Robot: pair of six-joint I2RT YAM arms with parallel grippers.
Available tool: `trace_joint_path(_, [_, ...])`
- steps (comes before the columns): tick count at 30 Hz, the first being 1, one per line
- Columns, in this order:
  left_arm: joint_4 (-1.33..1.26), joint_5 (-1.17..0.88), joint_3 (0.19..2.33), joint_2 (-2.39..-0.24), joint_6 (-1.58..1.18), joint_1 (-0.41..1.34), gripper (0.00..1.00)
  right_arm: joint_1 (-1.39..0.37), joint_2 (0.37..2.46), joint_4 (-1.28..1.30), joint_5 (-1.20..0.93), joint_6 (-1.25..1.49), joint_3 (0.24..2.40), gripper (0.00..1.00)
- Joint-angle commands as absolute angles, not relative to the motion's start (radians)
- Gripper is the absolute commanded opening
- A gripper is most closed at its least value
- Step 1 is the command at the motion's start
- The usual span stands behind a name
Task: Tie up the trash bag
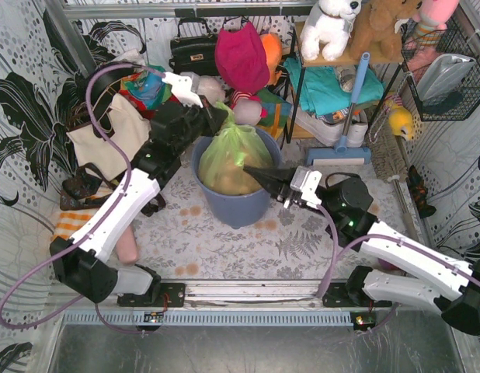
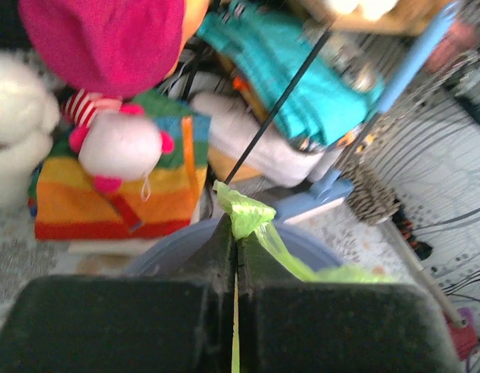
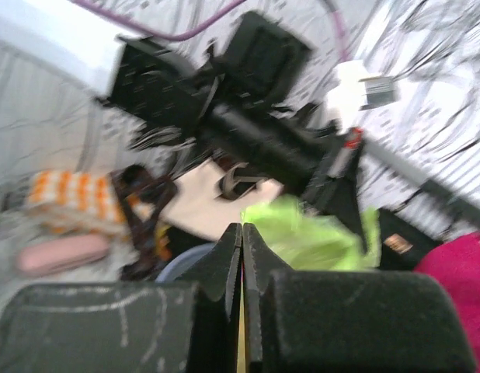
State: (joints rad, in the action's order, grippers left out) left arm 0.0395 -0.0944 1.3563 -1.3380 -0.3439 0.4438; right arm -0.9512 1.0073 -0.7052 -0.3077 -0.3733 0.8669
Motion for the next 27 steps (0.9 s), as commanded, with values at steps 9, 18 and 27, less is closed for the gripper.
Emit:
trace_joint_path(9, [-0.003,-0.012,1.313,-1.434,-0.342,0.436,0.0,-0.957,0.857,-0.566,-0.451,-0.133,0.712,0.0])
trace_joint_path(18, [0.025,-0.097,1.324,-1.422,-0.36,0.436,0.0,-0.956,0.979,-0.683,-0.08,-0.378,0.787,0.44])
trace_joint_path(27, [0.035,-0.104,1.297,-1.386,-0.369,0.437,0.0,-0.956,1.211,-1.029,0.134,-0.47,0.835,0.49])
